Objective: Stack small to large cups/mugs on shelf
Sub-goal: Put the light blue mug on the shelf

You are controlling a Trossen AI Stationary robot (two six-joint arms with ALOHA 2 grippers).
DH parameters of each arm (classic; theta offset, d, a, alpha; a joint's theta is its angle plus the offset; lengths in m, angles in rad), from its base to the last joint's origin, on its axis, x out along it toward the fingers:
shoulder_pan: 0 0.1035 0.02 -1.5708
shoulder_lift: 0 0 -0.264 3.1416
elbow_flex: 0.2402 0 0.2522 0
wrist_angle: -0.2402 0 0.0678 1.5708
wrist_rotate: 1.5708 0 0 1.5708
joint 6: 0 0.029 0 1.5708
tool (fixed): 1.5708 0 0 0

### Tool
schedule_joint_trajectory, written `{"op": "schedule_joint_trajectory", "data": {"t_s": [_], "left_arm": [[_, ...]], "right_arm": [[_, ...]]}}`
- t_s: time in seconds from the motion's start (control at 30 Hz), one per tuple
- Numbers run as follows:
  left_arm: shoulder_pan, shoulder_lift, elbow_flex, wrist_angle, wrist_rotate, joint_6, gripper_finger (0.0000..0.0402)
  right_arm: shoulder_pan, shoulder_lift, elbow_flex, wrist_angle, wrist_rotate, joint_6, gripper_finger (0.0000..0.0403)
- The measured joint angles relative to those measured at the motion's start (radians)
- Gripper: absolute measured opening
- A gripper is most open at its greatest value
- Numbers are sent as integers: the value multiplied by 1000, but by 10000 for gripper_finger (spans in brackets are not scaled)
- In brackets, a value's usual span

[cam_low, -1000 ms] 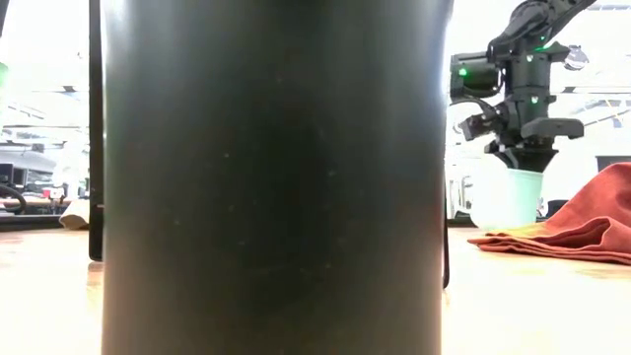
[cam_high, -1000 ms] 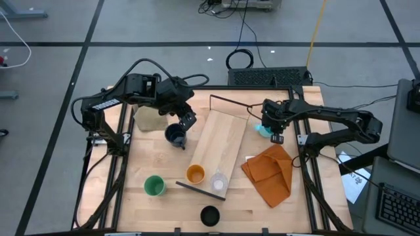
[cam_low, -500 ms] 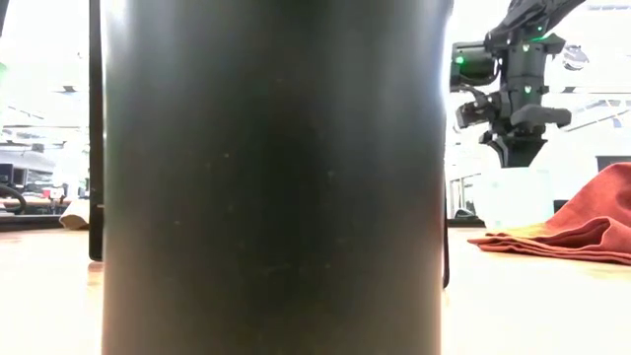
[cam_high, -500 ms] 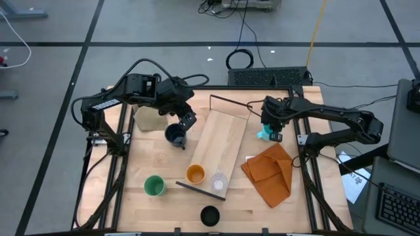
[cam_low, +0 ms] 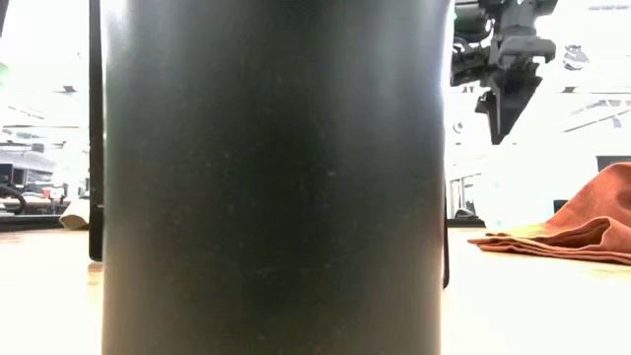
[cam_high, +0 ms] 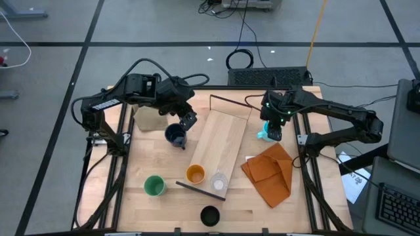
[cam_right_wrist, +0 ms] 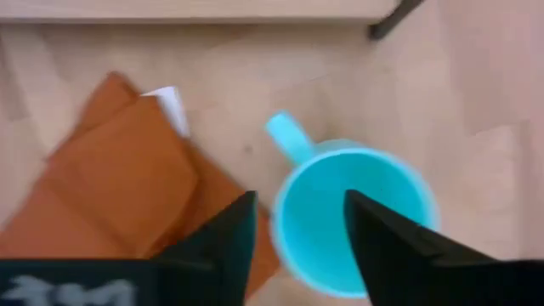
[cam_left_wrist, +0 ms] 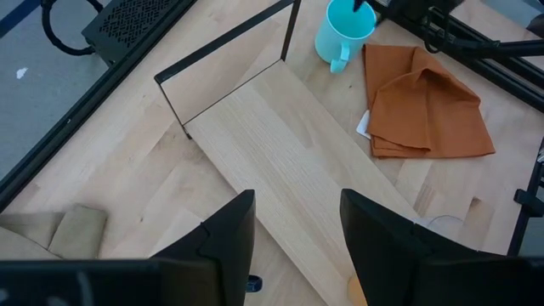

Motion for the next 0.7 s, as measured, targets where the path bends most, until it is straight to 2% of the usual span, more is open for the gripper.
{"op": "schedule_joint_trajectory", "data": {"t_s": [0.1,0.2,0.37,0.7], "left_arm": [[0,0,0,0,0,0,175],[0,0,0,0,0,1,175],[-2,0,0,0,0,1,175],[-16,0,0,0,0,0,175]], "right_arm": [[51,0,0,-16,-3,33,220],[91,0,-1,-16,25,48,237],[118,0,-8,-20,75,50,231],[126,1,-83,-16,76,48,220]]}}
